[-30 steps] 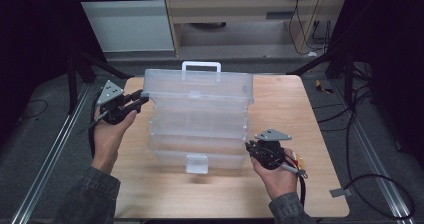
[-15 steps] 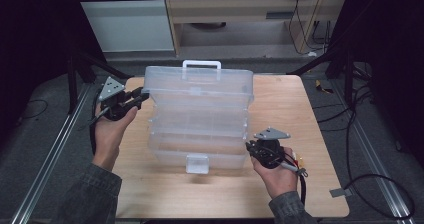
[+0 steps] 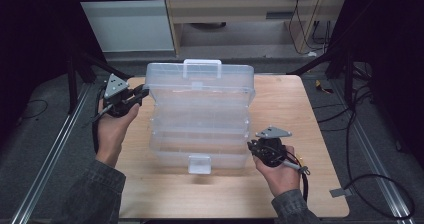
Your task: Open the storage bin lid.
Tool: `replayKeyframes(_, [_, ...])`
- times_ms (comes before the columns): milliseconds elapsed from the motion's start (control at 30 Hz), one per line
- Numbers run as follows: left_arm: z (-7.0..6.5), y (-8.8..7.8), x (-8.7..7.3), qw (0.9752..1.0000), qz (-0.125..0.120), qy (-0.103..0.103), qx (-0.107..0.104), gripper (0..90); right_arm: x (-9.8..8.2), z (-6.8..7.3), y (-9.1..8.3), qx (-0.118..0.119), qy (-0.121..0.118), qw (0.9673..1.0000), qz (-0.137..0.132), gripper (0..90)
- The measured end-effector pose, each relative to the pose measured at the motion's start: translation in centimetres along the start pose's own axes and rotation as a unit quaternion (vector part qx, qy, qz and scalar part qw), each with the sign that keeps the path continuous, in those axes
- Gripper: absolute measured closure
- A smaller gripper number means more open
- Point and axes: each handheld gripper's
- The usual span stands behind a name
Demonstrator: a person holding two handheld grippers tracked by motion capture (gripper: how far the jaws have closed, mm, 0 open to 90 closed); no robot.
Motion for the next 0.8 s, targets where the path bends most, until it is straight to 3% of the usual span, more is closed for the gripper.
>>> replayKeyframes(533, [0.1,0.45,0.09,0.9994,0.001,-0.034,-0.003,78.6,0.02,-0.26,-0.06,0.004,0.002,1.0,0.0,79.3])
replayKeyframes(800, [0.21,0.77,0.24,0.9991,0.001,-0.042,-0.003,79.1,0.02,-0.32,-0.03,0.004,0.001,1.0,0.0,79.0])
Point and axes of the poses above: each handheld gripper's, and its own axes: y roughly forward along the jaws, x roughly out of its top, z roughly to its left, and after that the axes turned 14 degrees about x, right-handed
